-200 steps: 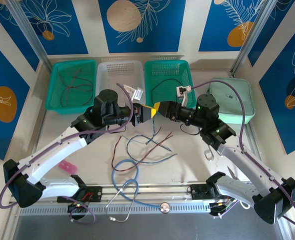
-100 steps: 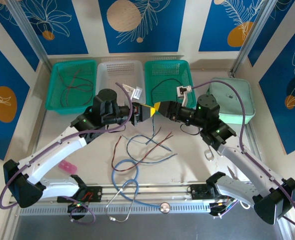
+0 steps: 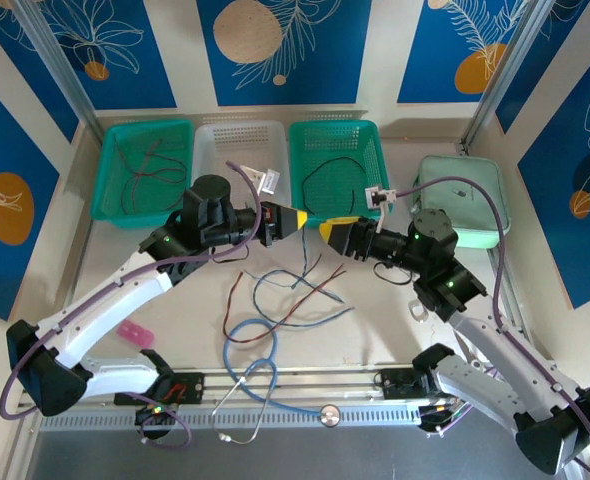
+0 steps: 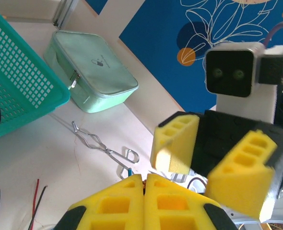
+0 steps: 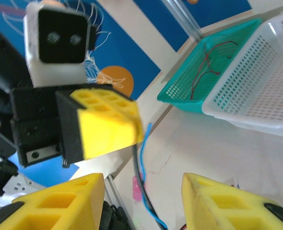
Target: Untangle the cables
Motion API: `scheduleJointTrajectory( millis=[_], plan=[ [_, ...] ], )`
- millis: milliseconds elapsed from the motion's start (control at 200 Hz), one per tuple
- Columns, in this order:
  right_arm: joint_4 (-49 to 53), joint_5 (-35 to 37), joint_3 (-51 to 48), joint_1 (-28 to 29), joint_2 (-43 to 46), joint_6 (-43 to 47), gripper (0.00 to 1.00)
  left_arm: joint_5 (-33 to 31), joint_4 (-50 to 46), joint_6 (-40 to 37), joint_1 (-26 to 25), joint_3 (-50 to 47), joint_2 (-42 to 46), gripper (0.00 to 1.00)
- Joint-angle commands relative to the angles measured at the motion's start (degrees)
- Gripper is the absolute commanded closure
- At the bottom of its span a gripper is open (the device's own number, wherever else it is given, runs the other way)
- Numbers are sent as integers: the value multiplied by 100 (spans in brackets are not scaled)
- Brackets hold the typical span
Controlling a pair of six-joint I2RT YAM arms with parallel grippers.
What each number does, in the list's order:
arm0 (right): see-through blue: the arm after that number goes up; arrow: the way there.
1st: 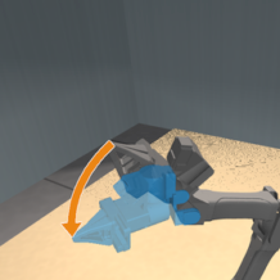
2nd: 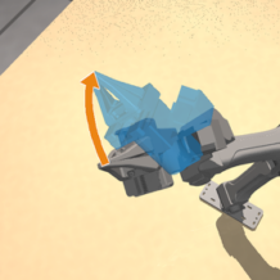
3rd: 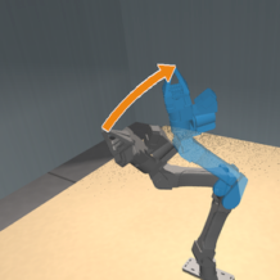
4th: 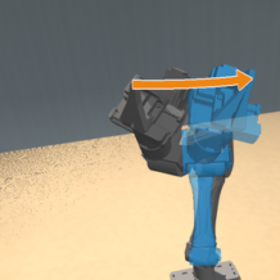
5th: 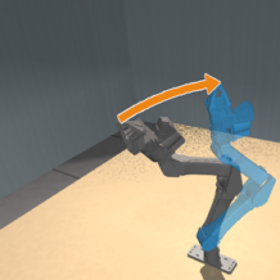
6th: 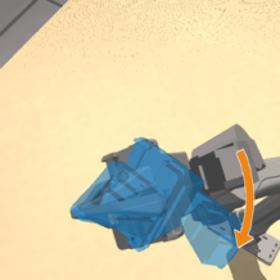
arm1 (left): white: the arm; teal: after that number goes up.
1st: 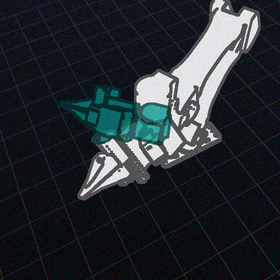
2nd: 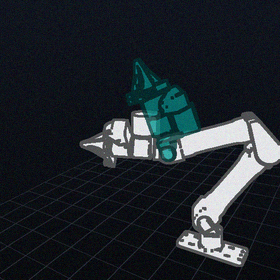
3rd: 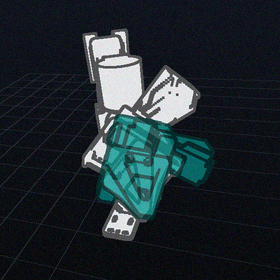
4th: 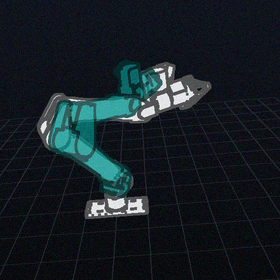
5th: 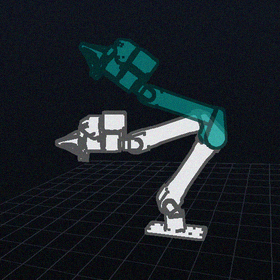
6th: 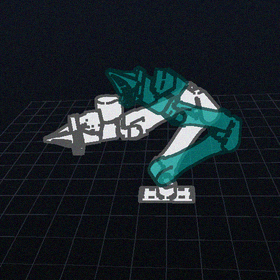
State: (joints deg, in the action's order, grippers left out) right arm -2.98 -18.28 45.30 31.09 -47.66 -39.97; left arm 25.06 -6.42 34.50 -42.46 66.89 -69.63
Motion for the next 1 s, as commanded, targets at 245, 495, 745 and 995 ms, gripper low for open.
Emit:
scheduleJointTrajectory(
  millis=[245,495,745,995],
  plan=[
    [52,-79,393,531,-554,962,56,52,1,76,65,107,-57,100],
    [1,55,488,565,-792,1026,59,63,-1,83,66,92,-54,100],
    [-18,123,465,562,-823,1017,77,98,10,100,62,87,-70,100],
    [-69,126,447,556,-866,1027,100,18,-67,48,65,69,-33,100]
  ],
)
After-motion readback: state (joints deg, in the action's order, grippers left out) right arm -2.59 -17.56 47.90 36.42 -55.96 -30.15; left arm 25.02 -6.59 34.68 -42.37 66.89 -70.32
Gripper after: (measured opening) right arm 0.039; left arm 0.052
